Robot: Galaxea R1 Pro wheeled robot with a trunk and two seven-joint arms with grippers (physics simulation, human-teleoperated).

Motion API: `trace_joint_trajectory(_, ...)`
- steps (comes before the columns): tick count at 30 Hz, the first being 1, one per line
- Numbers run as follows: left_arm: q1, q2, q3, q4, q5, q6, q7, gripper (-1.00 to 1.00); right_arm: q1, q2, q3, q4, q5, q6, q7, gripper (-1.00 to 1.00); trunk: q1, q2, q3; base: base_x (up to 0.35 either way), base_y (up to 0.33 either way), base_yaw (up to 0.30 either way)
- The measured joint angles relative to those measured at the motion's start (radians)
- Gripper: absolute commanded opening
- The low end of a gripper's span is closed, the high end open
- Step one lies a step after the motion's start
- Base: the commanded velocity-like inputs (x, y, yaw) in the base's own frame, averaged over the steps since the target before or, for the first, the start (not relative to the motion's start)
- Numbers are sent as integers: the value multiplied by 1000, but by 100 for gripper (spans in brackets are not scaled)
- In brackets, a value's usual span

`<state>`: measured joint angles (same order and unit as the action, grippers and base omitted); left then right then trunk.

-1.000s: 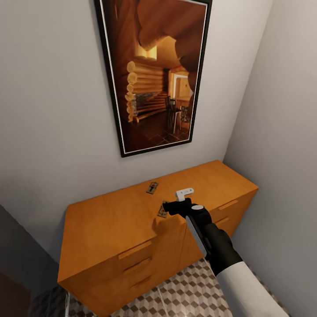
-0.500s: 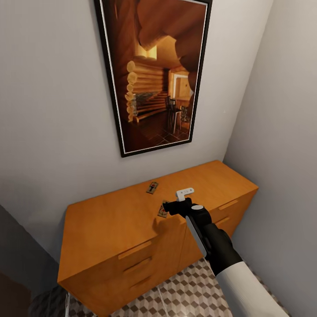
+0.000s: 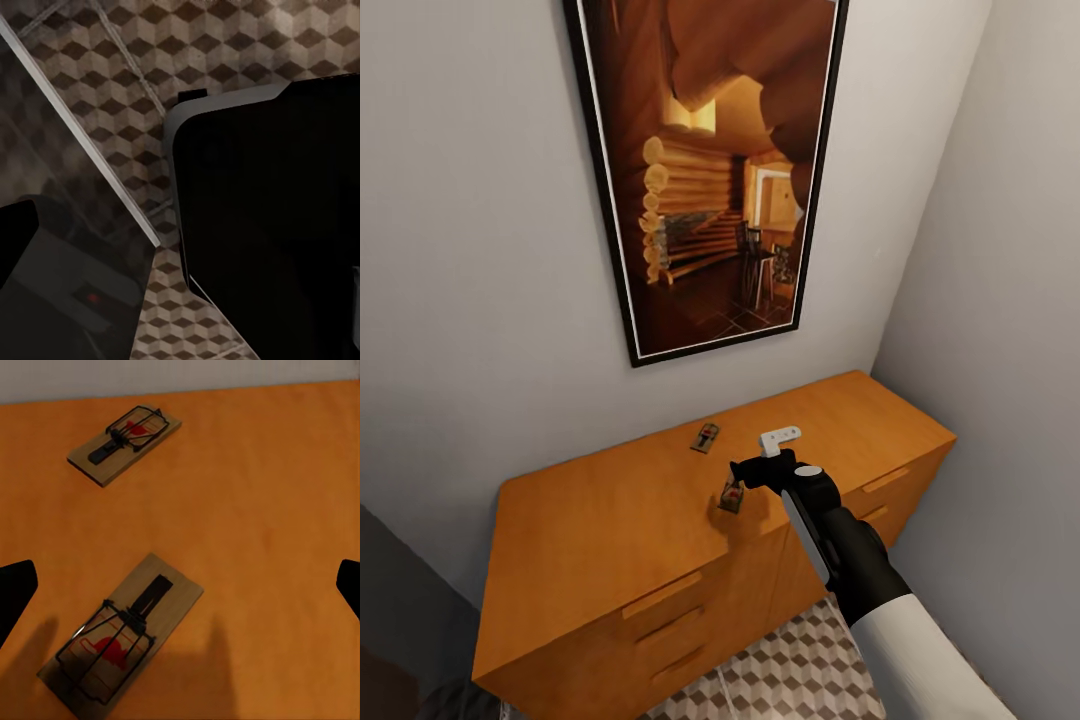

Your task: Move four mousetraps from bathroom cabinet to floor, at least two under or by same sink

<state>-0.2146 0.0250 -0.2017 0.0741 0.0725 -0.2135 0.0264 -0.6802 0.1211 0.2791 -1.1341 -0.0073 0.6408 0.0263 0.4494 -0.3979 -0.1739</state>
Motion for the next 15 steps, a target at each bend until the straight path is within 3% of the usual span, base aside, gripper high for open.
trace_joint_trajectory(15,0,0,0,0,0,0,0,100,0,0,2,1,0,1,0,100,0,0,0,2,0,0)
